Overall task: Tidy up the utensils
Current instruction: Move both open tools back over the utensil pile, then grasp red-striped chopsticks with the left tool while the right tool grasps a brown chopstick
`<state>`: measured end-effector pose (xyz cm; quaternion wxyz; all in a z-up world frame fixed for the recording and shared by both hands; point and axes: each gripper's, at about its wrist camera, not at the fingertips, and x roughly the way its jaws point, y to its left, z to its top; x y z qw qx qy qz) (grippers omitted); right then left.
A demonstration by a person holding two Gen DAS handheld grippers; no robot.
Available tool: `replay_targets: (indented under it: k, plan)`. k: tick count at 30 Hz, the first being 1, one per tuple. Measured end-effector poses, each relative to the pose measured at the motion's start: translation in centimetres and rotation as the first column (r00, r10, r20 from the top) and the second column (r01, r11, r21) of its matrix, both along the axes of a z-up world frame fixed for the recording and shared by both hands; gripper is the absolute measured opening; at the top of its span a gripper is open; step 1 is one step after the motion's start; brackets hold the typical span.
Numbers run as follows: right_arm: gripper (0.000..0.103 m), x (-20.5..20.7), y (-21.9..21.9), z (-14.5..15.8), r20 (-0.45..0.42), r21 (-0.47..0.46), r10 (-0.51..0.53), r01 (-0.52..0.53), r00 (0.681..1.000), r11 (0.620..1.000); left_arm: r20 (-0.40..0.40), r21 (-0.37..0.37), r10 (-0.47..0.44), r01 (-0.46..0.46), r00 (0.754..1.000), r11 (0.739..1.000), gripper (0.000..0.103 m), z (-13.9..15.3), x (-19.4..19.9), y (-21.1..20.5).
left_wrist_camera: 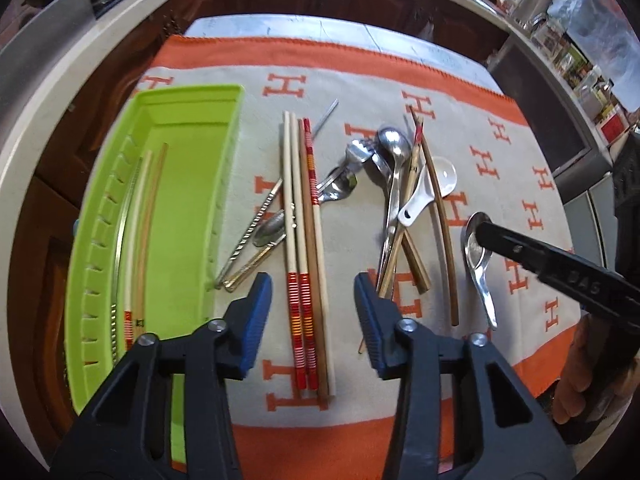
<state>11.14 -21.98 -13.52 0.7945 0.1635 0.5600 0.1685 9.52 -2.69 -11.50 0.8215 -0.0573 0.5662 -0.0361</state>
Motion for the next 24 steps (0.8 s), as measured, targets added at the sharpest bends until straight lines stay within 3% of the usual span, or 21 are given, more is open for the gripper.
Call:
replay_targets:
  k: [7, 10, 14, 24]
  plan:
    - [0.015, 1.6, 0.7, -2.2, -0.026, -0.034, 0.032, -0.033, 0.999, 0.999, -0.05, -0.001, -0.003, 0.003, 0.999, 1.0, 0.021, -2.4, 1.7, -0.6]
    - [0.01, 2.2, 1.0, -2.9, -0.031, -0.04, 0.046, -0.048, 0.998, 0.998, -0.067, -0.028, 0.0, -0.002, 0.998, 1.0, 0.015, -2.8, 2.2, -0.6]
    - [0.007, 2.7, 1.3, -3.4, -0.019, -0.032, 0.063, -0.064, 0.998, 0.997, -0.087, -0.061, -0.006, 0.0, 0.996, 0.998, 0.014, -3.0, 2.9, -0.6]
    - [0.007, 2.9, 0.7, -3.7, -0.006, 0.022, 0.073, -0.073, 0.997, 0.997, -0.129, -0.034, 0.055, -0.06, 0.99, 0.998, 0.008, -3.3, 4.0, 1.0]
